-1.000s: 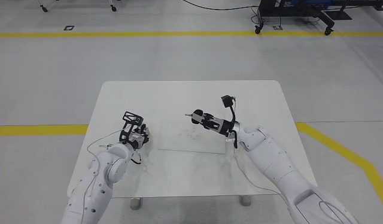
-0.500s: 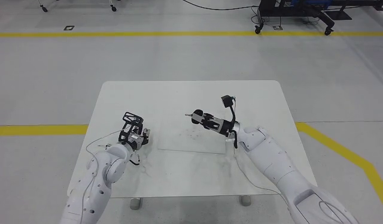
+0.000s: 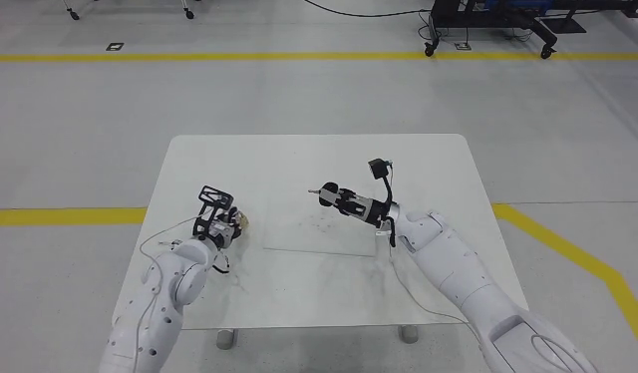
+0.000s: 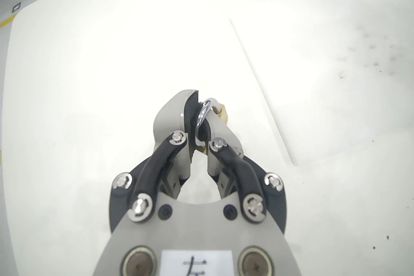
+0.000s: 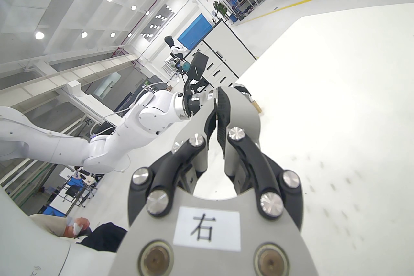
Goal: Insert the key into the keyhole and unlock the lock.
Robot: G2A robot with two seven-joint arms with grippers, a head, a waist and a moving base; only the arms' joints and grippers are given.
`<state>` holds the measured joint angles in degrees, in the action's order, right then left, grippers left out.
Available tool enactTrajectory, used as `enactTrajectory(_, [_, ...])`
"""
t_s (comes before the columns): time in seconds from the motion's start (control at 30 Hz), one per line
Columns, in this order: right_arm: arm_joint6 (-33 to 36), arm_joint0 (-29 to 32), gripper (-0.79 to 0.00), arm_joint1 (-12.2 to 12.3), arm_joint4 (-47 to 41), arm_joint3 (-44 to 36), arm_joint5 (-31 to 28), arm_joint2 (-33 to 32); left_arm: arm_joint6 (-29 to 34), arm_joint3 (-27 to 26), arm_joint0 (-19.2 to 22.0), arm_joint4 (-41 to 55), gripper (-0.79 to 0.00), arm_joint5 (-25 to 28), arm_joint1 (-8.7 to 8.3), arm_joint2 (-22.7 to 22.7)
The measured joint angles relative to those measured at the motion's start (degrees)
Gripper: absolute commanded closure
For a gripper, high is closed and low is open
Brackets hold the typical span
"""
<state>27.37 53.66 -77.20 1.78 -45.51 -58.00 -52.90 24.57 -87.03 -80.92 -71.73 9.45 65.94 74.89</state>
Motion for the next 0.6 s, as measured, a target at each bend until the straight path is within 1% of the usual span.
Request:
enactTrajectory(0.13, [0.0, 0.0, 0.000, 0.0, 0.0, 0.0, 0.0, 0.0, -3.0, 0.9, 0.5, 4.3, 0.000, 0.1, 0.49, -0.6])
enactTrajectory(0.2, [0.0, 0.0, 0.000, 0.0, 0.0, 0.0, 0.0, 0.0, -3.5, 0.9, 0.7, 6.2, 0.000, 0.7, 0.65, -0.8])
enactTrajectory(0.5, [0.0, 0.0, 0.000, 0.0, 0.0, 0.0, 0.0, 0.0, -3.9, 0.3, 0.8, 5.7, 0.000, 0.9, 0.74, -1.4])
enactTrajectory(0.57, [-0.1, 0.1, 0.000, 0.0, -0.1, -0.2, 0.0, 0.0, -5.0, 0.3, 0.8, 8.4, 0.000, 0.4, 1.18, -1.4])
enactTrajectory(0.6, [-0.5, 0.5, 0.000, 0.0, -0.5, -0.7, 0.1, -0.1, -4.9, 0.9, 1.2, 11.2, 0.000, 0.2, 1.52, -1.3])
